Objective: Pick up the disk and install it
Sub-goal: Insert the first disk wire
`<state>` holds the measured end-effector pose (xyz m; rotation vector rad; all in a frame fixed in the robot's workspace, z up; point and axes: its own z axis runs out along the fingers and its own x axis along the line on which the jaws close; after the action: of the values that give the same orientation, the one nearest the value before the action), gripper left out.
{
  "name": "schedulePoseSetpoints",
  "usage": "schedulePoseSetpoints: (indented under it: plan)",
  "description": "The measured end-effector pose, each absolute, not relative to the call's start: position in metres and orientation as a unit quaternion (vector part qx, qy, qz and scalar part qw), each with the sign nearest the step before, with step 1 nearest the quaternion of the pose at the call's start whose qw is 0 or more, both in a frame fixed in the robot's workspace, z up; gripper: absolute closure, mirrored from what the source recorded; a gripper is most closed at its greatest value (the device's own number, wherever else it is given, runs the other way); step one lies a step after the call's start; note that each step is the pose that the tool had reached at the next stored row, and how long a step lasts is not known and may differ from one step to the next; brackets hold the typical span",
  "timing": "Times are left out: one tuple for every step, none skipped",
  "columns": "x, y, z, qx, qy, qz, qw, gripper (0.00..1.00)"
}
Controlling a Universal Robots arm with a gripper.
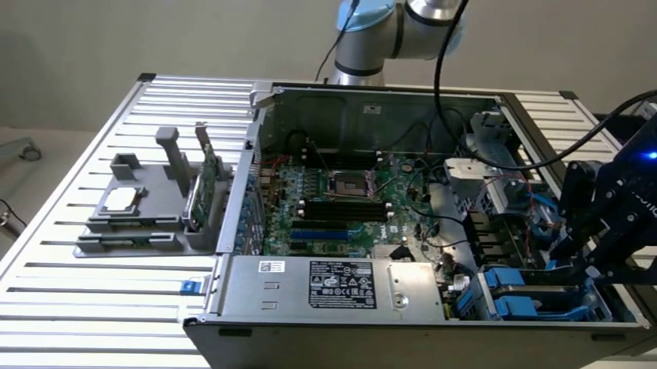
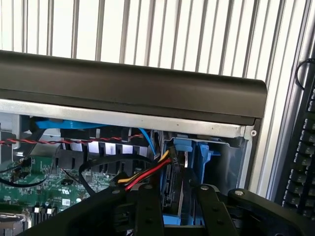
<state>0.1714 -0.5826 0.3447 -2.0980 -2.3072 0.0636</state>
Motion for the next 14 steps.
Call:
schedulePoseSetpoints:
  plan:
    - [0.1725, -0.5831, 0.3447, -0.673, -0.740, 0.020, 0.012, 0.67]
    - [0.1734, -0.5836, 0.3447, -0.673, -0.740, 0.019, 0.013, 0.67]
    - [0.1739, -0.5841, 0.3447, -0.673, -0.740, 0.019, 0.014, 0.67]
    - [0.1739, -0.5845, 0.3447, -0.673, -0.740, 0.018, 0.014, 0.67]
    - [0.1739, -0.5847, 0.3447, -0.672, -0.740, 0.018, 0.014, 0.67]
    - [0.1739, -0.5850, 0.3446, -0.672, -0.740, 0.018, 0.015, 0.67]
    - [0.1740, -0.5852, 0.3446, -0.672, -0.740, 0.018, 0.015, 0.67]
    - [0.1740, -0.5854, 0.3447, -0.671, -0.741, 0.018, 0.015, 0.67]
    - [0.1741, -0.5856, 0.3445, -0.671, -0.742, 0.017, 0.015, 0.67]
    - [0.1744, -0.5857, 0.3444, -0.669, -0.743, 0.017, 0.015, 0.67]
    - [0.1747, -0.5857, 0.3442, -0.668, -0.744, 0.017, 0.015, 0.67]
    - [0.1750, -0.5858, 0.3440, -0.666, -0.746, 0.017, 0.015, 0.67]
    - [0.1752, -0.5858, 0.3437, -0.664, -0.747, 0.017, 0.015, 0.67]
    - [0.1755, -0.5859, 0.3435, -0.663, -0.749, 0.017, 0.015, 0.67]
